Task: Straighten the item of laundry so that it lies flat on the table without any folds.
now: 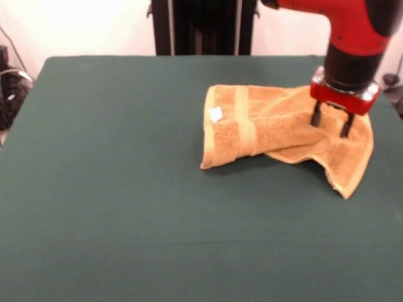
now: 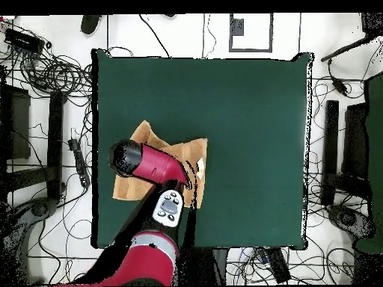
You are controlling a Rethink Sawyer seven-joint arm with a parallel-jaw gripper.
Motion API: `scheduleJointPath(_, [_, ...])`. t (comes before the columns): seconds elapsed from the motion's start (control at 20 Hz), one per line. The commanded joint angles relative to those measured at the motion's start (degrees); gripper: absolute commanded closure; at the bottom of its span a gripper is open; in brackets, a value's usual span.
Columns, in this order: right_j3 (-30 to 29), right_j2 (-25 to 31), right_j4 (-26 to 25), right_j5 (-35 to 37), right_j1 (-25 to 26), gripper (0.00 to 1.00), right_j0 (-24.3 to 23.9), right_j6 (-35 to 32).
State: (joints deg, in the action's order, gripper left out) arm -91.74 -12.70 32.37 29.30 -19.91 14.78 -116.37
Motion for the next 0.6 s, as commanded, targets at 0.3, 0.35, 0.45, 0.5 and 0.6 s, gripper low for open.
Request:
scheduleJointPath(0.3, [-12.36, 0.90, -8.19, -2.12, -2.49, 0.00, -5.49, -3.54])
scheduleJointPath(0.35, [-11.91, 1.28, -9.25, -3.55, -1.85, 0.00, -6.48, -2.86])
scheduleJointPath(0.45, [-10.40, 1.68, -11.35, -6.24, -0.14, 0.00, -7.98, -2.40])
scheduleJointPath(0.5, [-9.57, 1.65, -12.25, -7.80, 0.78, 0.00, -8.38, -2.70])
scheduleJointPath(0.6, [-8.26, 2.26, -14.47, -9.71, 2.00, 0.00, -10.13, -2.12])
